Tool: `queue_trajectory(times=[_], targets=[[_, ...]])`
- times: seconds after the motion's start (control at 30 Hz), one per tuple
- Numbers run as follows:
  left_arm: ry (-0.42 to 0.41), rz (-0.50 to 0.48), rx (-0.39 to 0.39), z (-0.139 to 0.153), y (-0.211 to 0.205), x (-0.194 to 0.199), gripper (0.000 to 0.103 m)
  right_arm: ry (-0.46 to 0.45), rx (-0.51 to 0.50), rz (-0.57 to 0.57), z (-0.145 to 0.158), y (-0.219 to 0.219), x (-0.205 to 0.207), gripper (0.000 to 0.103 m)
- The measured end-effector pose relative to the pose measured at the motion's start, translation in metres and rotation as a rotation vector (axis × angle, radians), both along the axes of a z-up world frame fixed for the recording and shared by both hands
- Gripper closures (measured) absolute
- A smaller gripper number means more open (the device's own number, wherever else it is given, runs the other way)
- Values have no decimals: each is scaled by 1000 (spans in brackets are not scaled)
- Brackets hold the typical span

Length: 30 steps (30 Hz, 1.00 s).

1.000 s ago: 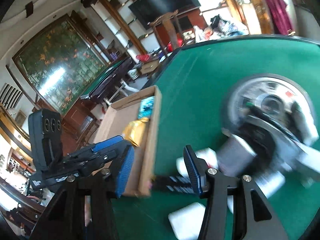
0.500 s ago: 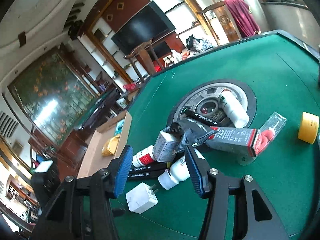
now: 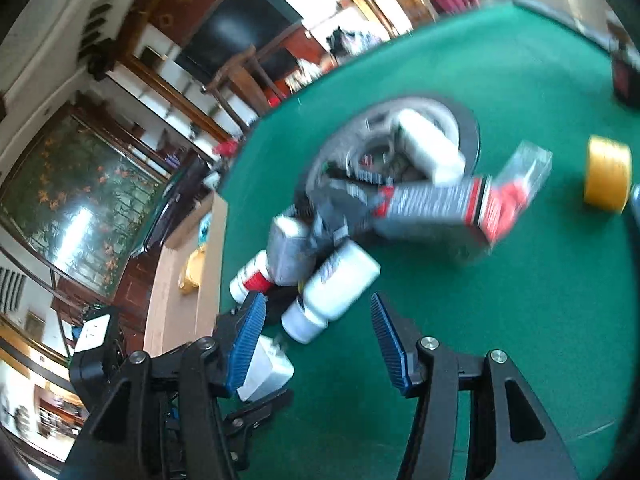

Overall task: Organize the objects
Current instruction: 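Grasp the white charger with the left gripper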

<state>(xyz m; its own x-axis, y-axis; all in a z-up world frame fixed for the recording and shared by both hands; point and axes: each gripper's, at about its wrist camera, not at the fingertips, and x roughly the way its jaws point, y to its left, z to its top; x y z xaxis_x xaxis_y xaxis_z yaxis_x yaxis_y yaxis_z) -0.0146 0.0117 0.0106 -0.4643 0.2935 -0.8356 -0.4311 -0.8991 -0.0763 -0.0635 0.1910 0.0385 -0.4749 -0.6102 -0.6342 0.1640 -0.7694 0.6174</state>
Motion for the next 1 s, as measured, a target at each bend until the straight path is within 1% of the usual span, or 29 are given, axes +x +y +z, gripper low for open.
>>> queue_trajectory(times=[0.13,0.23,0.37,0.43,0.47,0.5,0.53,0.57,0.6,0.7,0.73,0.8,0.87,0.9,0.93,1.0], targets=[[27,30,15,-2,-3,-3,52,-27,68,-22,-2,-16,-4,48],[35,30,34,-3,-7,-2,53,-41,123,-54,-4,-27,-10,48],[47,27,29,-3,-6,0,53,-77,209,-75,-12,-48,-21,48],[44,28,40,-3,-8,0,53,-65,246,-89,-13,-55,-24,48],[44,26,42,-3,-9,0,53,-58,295,-91,-13,-61,-26,49],[44,26,42,-3,-9,0,53,-49,335,-80,-15,-67,-28,53],[44,25,40,-3,-10,0,53,-41,347,-61,-16,-71,-29,57],[45,23,38,-2,-10,0,53,-38,358,-35,-18,-73,-31,67],[45,22,36,-2,-9,0,53,-31,383,-12,-19,-74,-30,70],[51,17,19,-2,-8,1,53,19,468,-14,-16,-65,-22,70],[54,15,7,-3,-7,2,53,28,474,-10,-15,-60,-21,70],[59,8,-13,-3,-5,3,50,22,451,-9,-14,-51,-20,70],[64,4,-28,-4,-2,4,49,22,437,-12,-15,-45,-20,70],[62,8,-16,-4,-4,4,50,21,424,-12,-15,-43,-21,70],[59,12,5,-4,-8,3,58,17,407,-10,-15,-41,-22,70],[48,20,49,-2,-16,1,58,25,391,-3,-12,-39,-21,70]])
